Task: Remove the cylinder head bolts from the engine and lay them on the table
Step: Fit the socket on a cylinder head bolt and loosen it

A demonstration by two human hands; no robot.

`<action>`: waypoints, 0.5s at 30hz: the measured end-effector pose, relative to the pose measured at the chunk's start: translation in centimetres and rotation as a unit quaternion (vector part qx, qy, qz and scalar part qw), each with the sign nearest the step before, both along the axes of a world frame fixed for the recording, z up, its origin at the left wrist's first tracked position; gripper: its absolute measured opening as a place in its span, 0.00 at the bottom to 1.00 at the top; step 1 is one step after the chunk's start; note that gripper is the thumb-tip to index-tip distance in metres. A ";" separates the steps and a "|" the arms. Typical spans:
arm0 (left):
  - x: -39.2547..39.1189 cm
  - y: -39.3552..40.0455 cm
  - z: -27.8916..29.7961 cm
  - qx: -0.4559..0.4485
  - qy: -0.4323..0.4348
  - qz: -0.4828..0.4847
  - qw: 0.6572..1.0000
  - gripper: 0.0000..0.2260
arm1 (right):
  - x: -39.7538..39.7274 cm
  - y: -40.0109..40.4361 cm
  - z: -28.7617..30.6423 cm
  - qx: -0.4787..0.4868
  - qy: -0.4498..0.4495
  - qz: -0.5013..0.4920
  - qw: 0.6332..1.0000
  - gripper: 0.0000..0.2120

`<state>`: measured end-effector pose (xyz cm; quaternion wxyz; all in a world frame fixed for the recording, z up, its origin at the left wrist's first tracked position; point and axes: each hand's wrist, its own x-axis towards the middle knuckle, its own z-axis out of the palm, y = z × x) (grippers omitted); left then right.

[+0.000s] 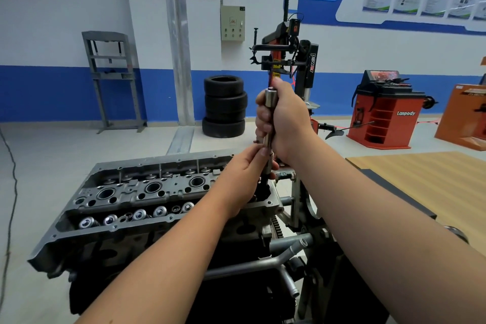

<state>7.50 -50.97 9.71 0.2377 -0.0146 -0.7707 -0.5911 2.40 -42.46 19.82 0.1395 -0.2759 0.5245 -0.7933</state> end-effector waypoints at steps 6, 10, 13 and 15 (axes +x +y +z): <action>-0.4 -0.1 -0.2 0.038 0.010 0.054 0.998 0.08 | 0.6 -0.3 -0.4 0.013 0.096 -0.075 0.992 0.17; -0.3 0.0 -0.1 0.020 -0.001 0.025 0.999 0.07 | 1.1 -1.0 -0.4 -0.003 0.066 -0.057 0.996 0.20; 0.2 0.4 0.3 0.028 -0.011 -0.016 0.999 0.10 | 1.1 -1.4 0.0 0.013 0.037 -0.046 0.998 0.21; 0.5 0.2 0.4 0.050 -0.016 -0.031 0.998 0.13 | 1.1 -1.4 -0.1 0.015 0.042 -0.044 0.998 0.21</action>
